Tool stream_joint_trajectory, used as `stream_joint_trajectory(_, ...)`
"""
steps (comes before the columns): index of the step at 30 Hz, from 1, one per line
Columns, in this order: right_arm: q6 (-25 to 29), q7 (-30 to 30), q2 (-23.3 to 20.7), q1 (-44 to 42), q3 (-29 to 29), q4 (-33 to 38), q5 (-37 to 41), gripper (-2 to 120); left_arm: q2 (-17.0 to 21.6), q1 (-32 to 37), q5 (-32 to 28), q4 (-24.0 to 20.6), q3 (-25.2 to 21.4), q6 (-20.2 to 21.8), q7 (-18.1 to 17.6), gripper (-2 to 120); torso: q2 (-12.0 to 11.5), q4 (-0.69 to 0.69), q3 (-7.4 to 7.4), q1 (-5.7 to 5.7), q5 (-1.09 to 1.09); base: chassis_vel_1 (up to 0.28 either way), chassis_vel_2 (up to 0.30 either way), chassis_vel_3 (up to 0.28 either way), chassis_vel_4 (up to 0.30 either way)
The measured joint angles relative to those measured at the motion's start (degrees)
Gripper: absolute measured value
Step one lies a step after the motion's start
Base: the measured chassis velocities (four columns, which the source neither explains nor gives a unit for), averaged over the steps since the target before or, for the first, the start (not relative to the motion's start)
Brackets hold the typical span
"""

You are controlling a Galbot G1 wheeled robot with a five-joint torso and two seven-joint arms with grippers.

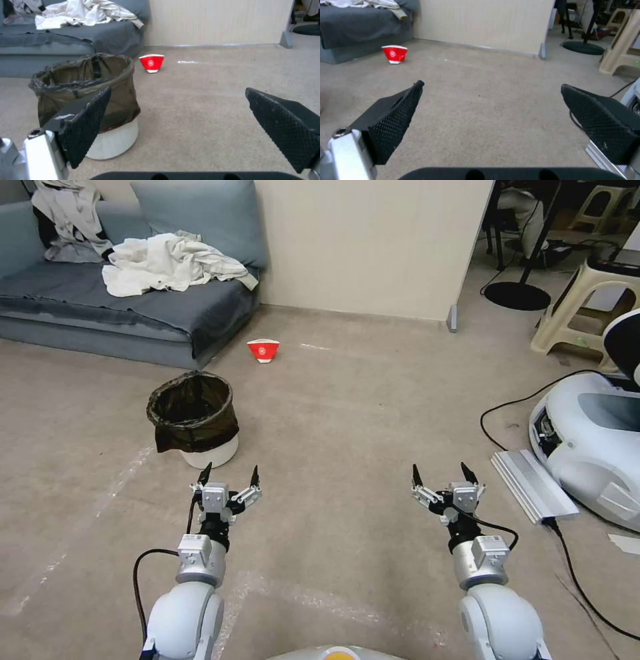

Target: Pick up the trash can from the floor.

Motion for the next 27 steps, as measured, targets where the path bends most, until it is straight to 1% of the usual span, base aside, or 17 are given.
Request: stream_joint_trajectory(27,0.00,0.04,0.03,-0.06,-0.01,0.02,0.00,100,0.00,0.00,0.00,0.00,0.00,0.00,0.00,100,0.00,0.00,0.00,0.00,0.00,0.000,0.000,0.000,0.000)
